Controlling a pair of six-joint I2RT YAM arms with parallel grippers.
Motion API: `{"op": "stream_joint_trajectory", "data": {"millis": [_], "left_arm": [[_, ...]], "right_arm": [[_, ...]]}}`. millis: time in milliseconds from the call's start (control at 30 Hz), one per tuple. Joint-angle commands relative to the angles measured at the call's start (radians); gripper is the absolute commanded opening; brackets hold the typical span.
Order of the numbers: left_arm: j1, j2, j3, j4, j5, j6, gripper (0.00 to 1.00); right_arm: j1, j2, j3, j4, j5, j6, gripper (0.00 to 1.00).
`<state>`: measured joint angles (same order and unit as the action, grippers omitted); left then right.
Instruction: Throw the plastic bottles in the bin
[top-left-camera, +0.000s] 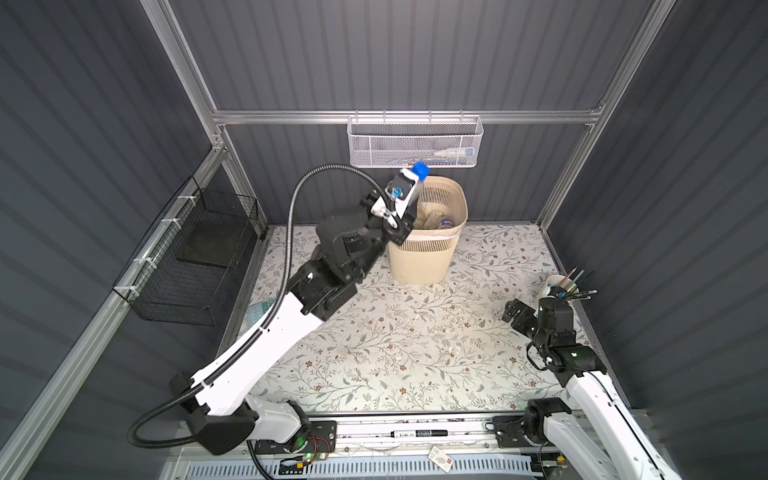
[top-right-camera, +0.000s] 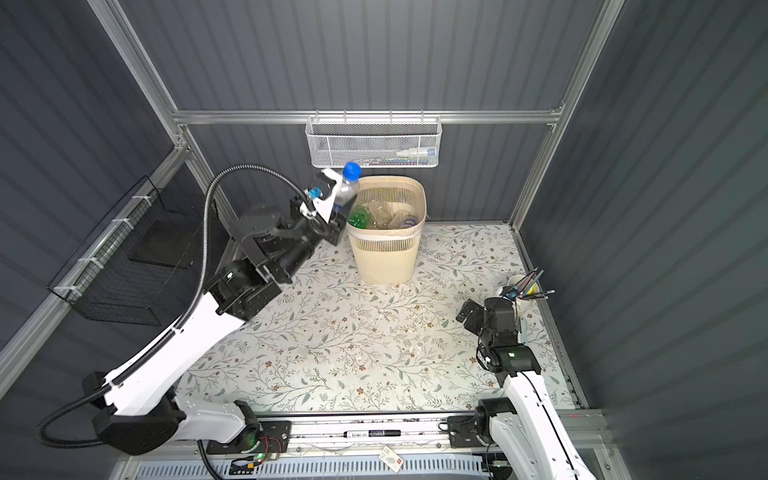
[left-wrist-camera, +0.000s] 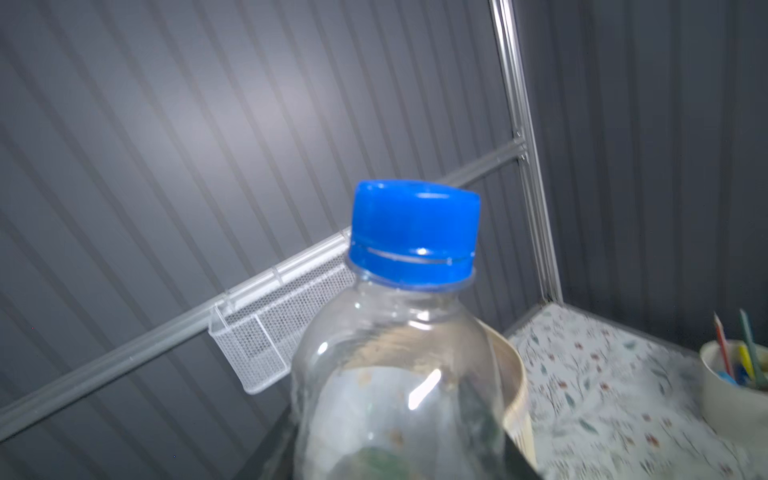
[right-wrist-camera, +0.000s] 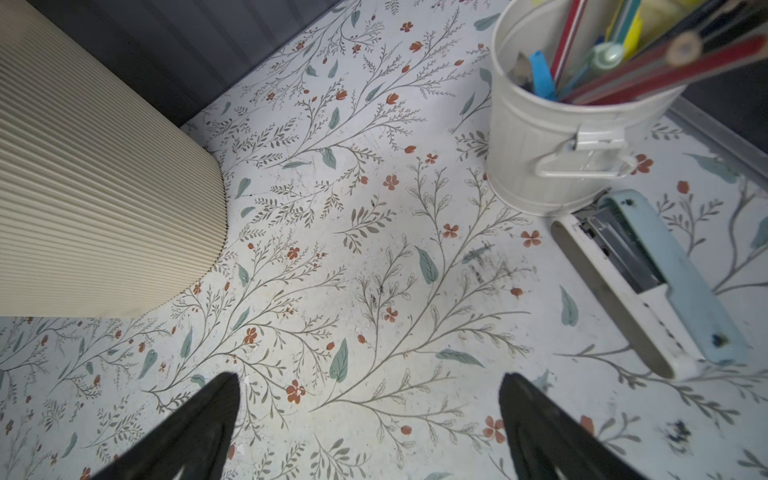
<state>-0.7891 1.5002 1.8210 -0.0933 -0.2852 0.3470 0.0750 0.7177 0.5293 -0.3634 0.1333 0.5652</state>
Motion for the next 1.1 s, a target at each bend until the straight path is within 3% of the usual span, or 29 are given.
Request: {"op": "stream_joint_trajectory", "data": {"millis": [0,100,167,300,400,600,767,900,1067], "left_arm": [[0.085,0.284,0.198,-0.160,0.213,-0.155,0.49],[0.085,0.511,0.473,-0.354,0.321,-0.216,0.57],[0.086,0.581,0.579,-0.421,0.352,-0.253,0.65],[0.085,0.476,0.435,-0.276,0.304,-0.275,1.00],[0.085,0.358,0.279,-0.141,0.249,-0.272,1.00],[0.085,0.266,0.210,-0.141,0.210,-0.260,1.00],[0.084,0.168,0.070,-0.104,0.161,-0.258,1.00],[0.085,0.035,-0.141,-0.071,0.046,-0.263,1.00],[0.105,-0.150,-0.460,-0.059,-0.179,-0.304,1.00]], "right_arm": [[-0.002,-0.017,0.041,0.021,-0.047,-0.009,0.99],[-0.003,-0.022,0.055,0.004,-0.064,-0.033,0.99],[-0.003,-0.028,0.066,-0.020,-0.050,-0.048,0.99],[-0.003,-0.060,0.068,-0.058,-0.020,-0.065,0.99],[-0.003,-0.074,0.057,-0.058,-0.017,-0.057,0.99],[-0.002,-0.059,0.038,-0.039,-0.011,-0.059,0.99],[-0.003,-0.014,0.020,0.069,0.049,-0.192,0.99],[-0.003,0.057,-0.027,0.278,0.079,-0.362,0.99],[-0.007,0.188,-0.157,0.719,0.082,-0.511,0.99]]}}
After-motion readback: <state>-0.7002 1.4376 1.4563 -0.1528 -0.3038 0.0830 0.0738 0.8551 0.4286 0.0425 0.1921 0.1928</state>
